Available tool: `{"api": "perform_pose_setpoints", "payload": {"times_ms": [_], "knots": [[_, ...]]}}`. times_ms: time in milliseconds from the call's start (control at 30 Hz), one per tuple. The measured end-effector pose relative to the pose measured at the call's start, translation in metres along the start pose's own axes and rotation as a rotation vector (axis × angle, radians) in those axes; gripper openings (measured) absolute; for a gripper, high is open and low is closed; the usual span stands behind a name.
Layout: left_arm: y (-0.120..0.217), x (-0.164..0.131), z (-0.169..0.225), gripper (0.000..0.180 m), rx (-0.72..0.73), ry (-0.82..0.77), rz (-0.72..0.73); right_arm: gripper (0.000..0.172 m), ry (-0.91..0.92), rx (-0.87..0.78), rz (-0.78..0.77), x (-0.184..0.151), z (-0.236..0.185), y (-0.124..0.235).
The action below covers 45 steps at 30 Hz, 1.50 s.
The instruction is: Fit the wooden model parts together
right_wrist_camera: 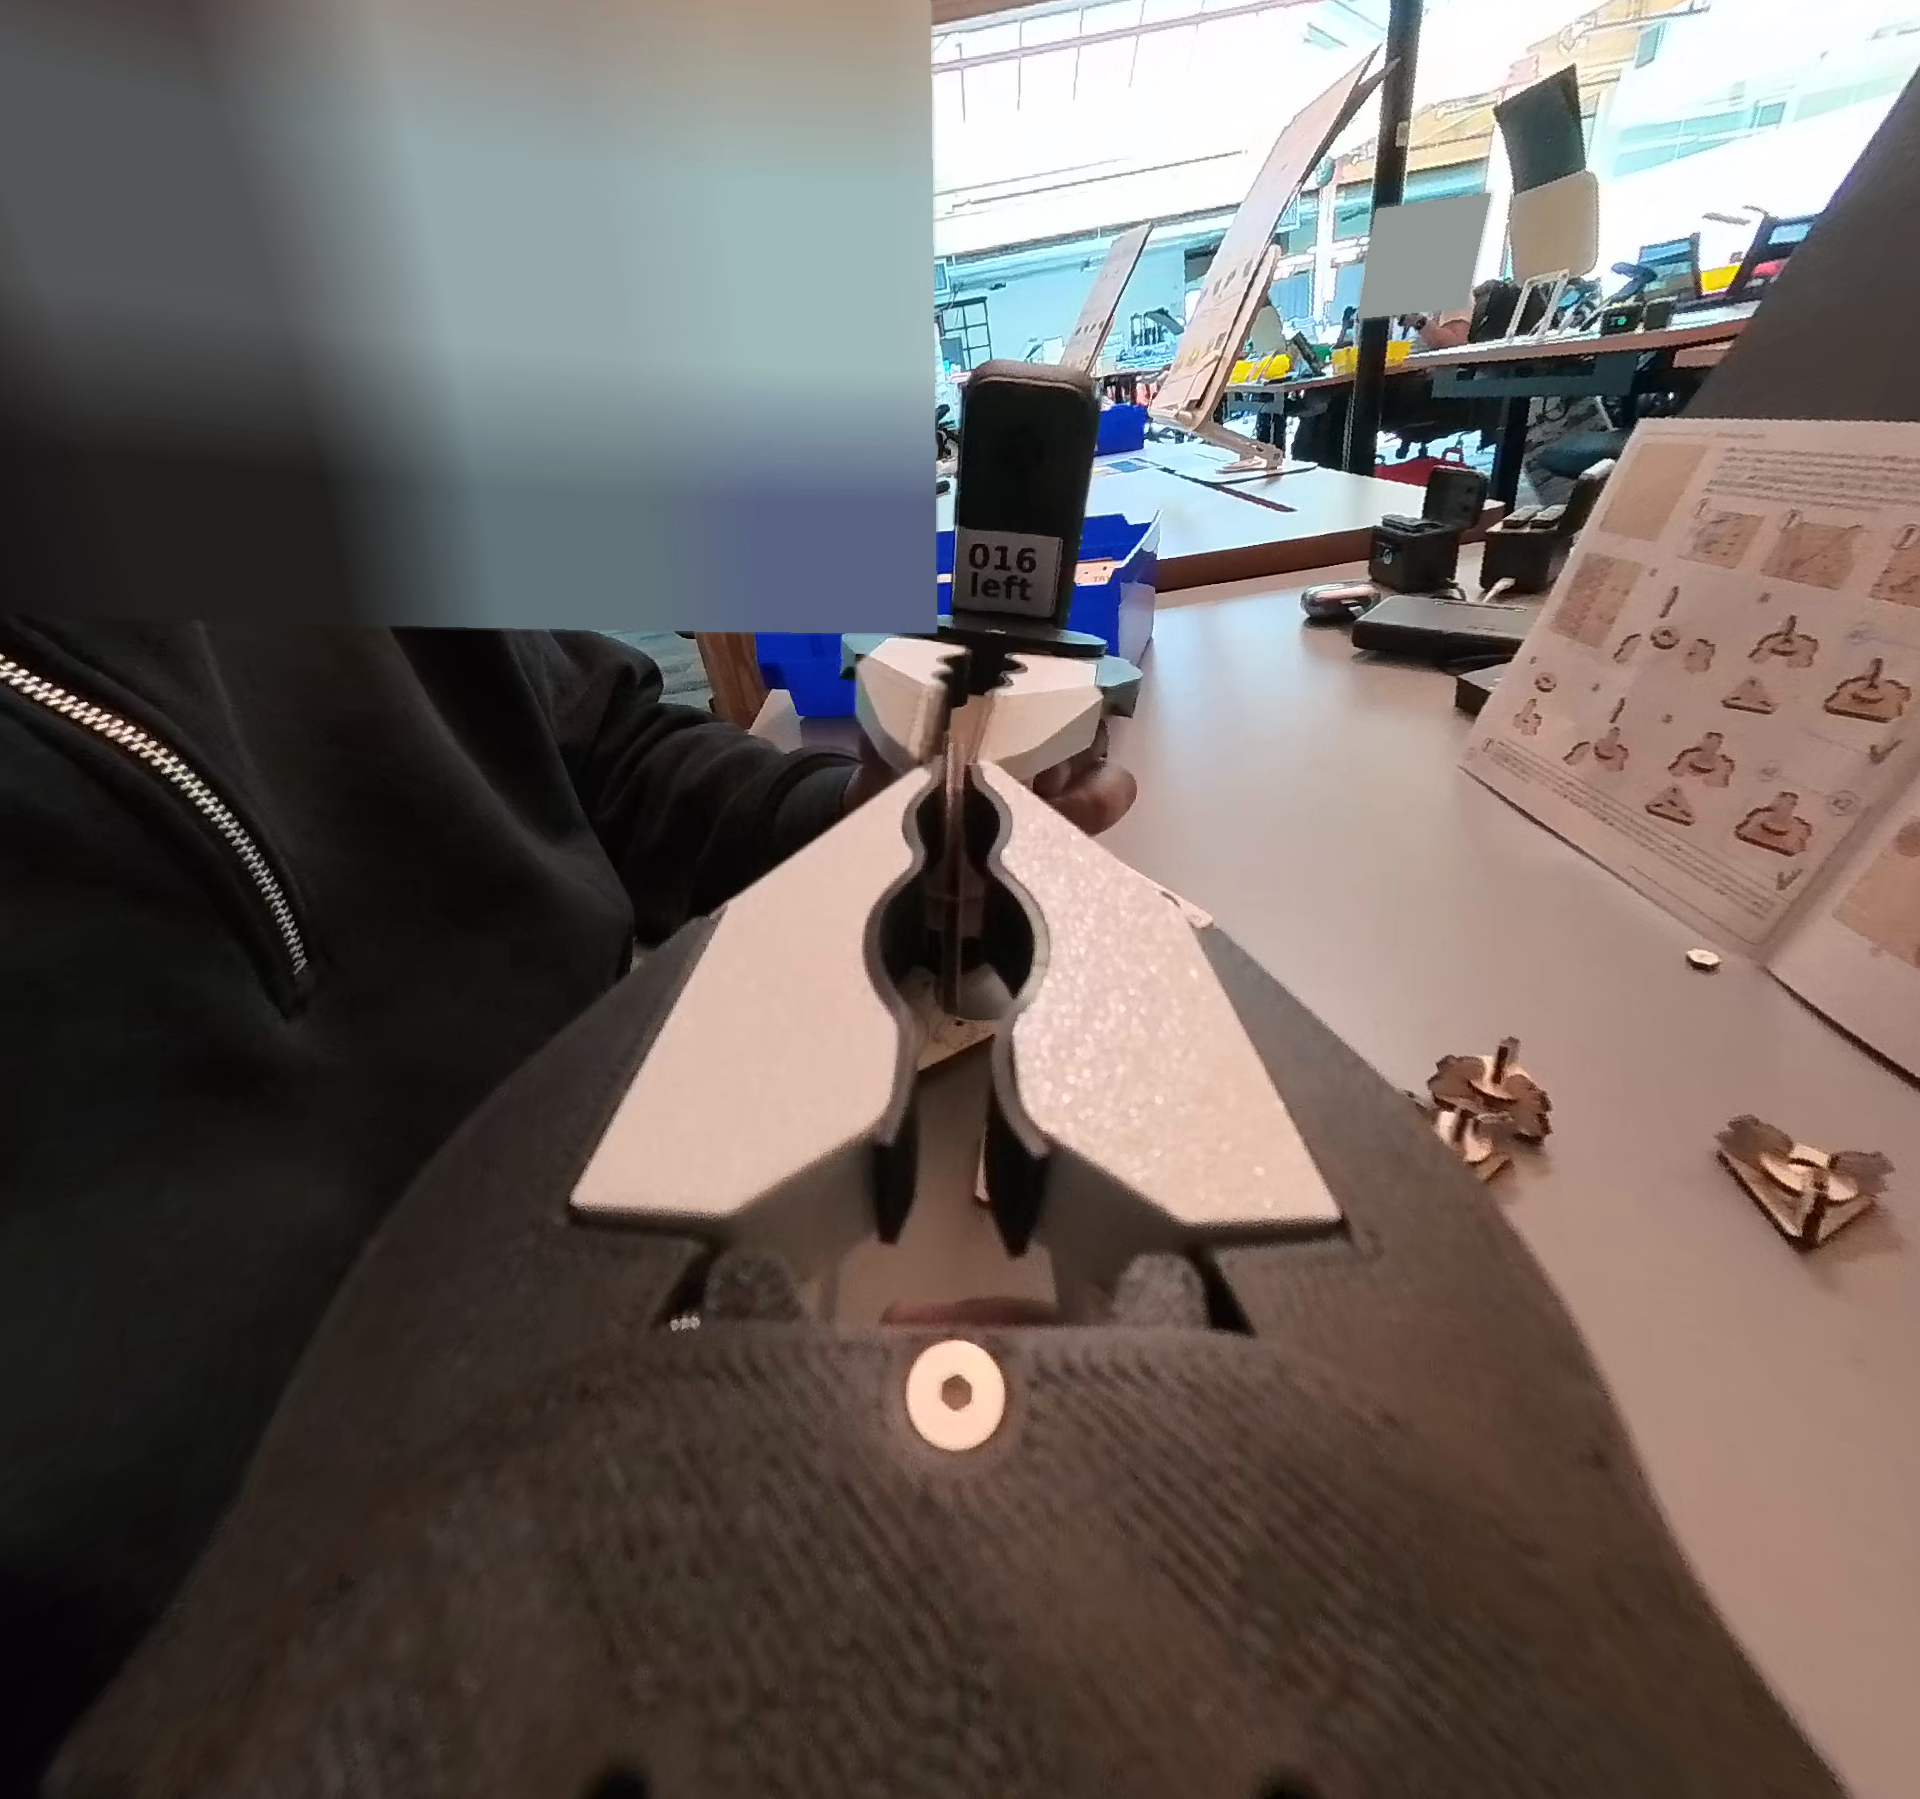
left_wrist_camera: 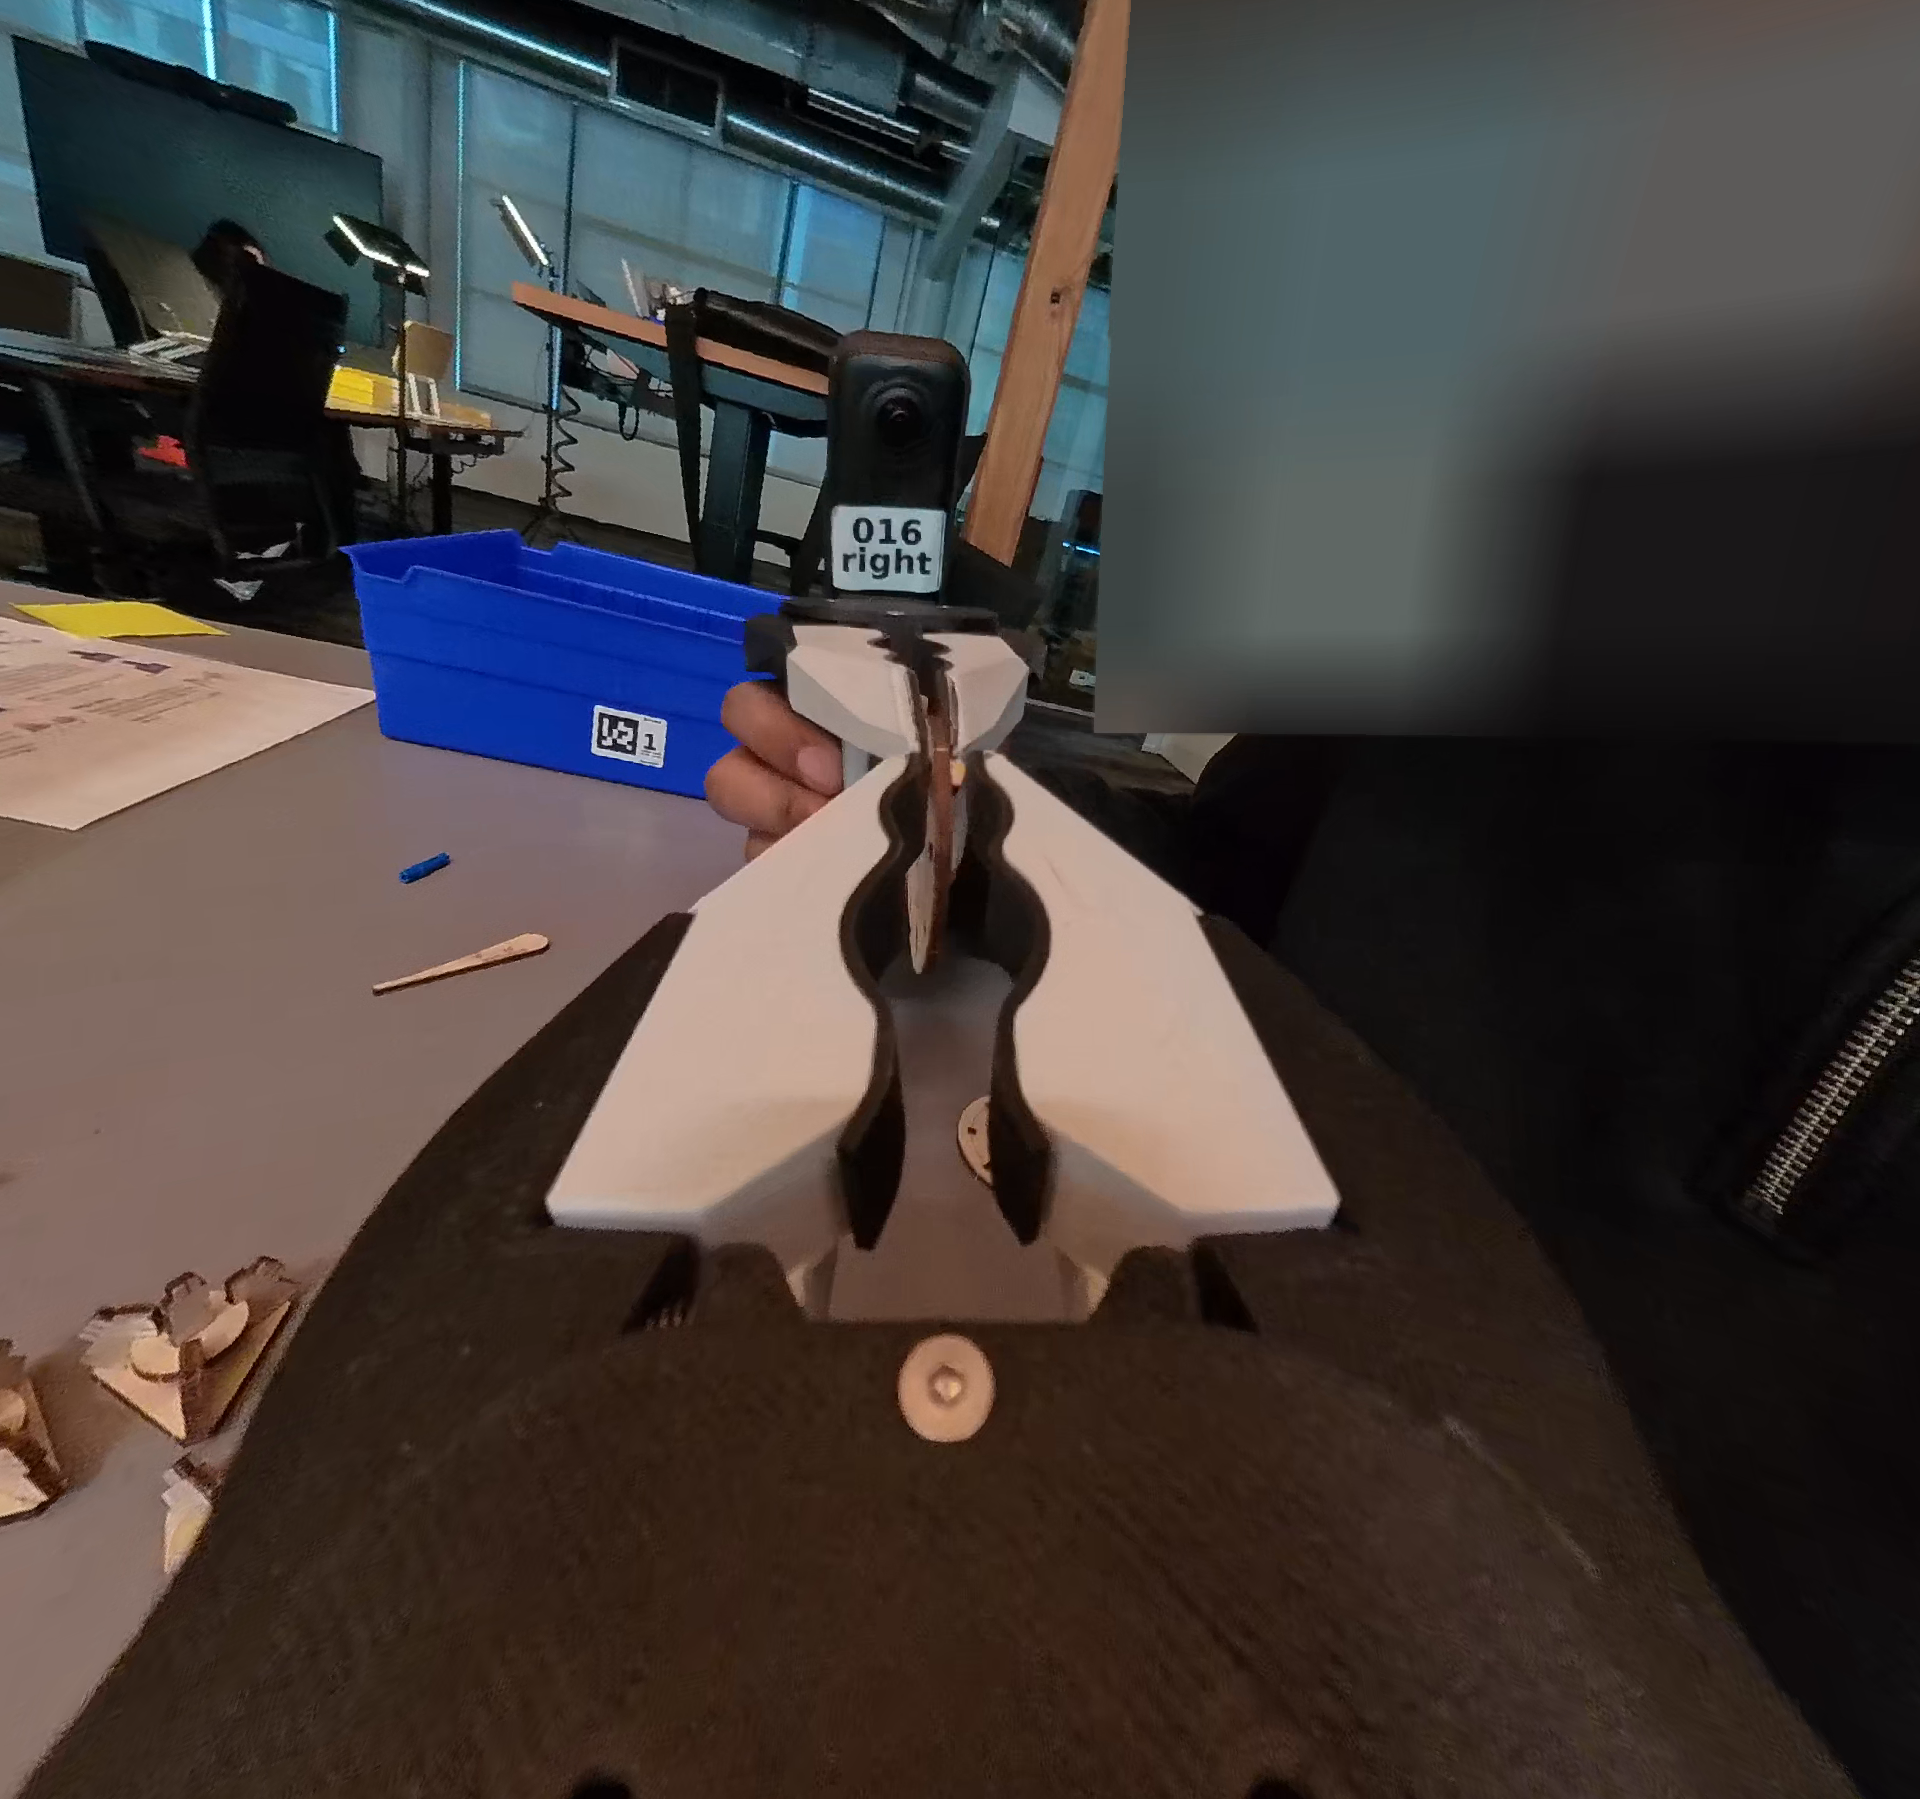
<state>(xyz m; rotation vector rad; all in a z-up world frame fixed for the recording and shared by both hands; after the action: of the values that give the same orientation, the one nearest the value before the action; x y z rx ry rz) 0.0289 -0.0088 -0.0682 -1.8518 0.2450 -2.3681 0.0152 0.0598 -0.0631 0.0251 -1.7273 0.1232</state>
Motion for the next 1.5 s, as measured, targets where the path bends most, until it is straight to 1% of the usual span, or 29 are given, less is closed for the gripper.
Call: {"api": "perform_pose_setpoints", "payload": {"times_ms": [300, 367, 467, 667, 733, 767, 800, 933, 1100, 1300, 1500], "knots": [[0.0004, 0.0011, -0.0003, 0.004, 0.014, -0.020, -0.017, 0.000, 0.001, -0.013, 0.011, 0.0002, 0.0003, -0.0003], [0.0012, 0.0015, -0.0008, 0.004, 0.026, -0.034, -0.021, 0.000, 0.024, -0.035, 0.021, 0.0002, 0.0004, -0.0006], [0.0025, 0.0025, -0.0012, 0.004, 0.010, -0.013, -0.019, 0.000, 0.071, -0.064, 0.051, 0.0022, -0.0006, 0.0014], [0.0021, 0.0010, -0.0013, 0.004, -0.002, -0.001, -0.030, 0.000, 0.044, -0.045, 0.041, 0.0009, -0.0007, 0.0027], [0.0014, -0.0002, -0.0010, 0.004, -0.005, -0.001, -0.038, 0.004, 0.021, -0.023, 0.007, -0.0040, -0.0027, 0.0004], [0.0015, -0.0003, -0.0007, 0.004, -0.009, -0.001, -0.037, 0.003, 0.014, -0.018, -0.009, -0.0062, -0.0027, -0.0008], [0.0018, 0.0002, -0.0013, 0.004, -0.008, 0.003, -0.032, 0.000, 0.019, -0.034, -0.008, -0.0059, -0.0009, -0.0012], [0.0015, 0.0013, -0.0009, 0.004, -0.001, -0.004, -0.022, 0.000, 0.017, -0.027, -0.007, -0.0030, -0.0003, -0.0004], [0.0026, 0.0008, -0.0018, 0.003, -0.001, -0.004, -0.025, 0.000, -0.024, -0.007, 0.034, 0.0036, 0.0013, 0.0035], [0.0027, 0.0004, -0.0018, 0.002, -0.008, 0.004, -0.021, 0.000, -0.021, -0.006, 0.003, -0.0009, 0.0010, 0.0010], [0.0038, 0.0017, -0.0015, 0.001, -0.015, 0.009, -0.014, 0.000, -0.025, -0.001, 0.009, 0.0000, 0.0008, 0.0015]]}}
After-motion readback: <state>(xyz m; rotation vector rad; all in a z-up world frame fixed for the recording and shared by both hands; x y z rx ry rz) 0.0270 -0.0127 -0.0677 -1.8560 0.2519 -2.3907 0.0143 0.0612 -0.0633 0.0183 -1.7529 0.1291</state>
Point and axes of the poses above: each gripper's, where its closed fingertips meet, y back along the fingers, x out of its top, z = x × y across the jaws, the point moved 4 cm from there along y, back along the fingers, and after that the axes turned 3 degrees about -x, right-handed, at the moved point
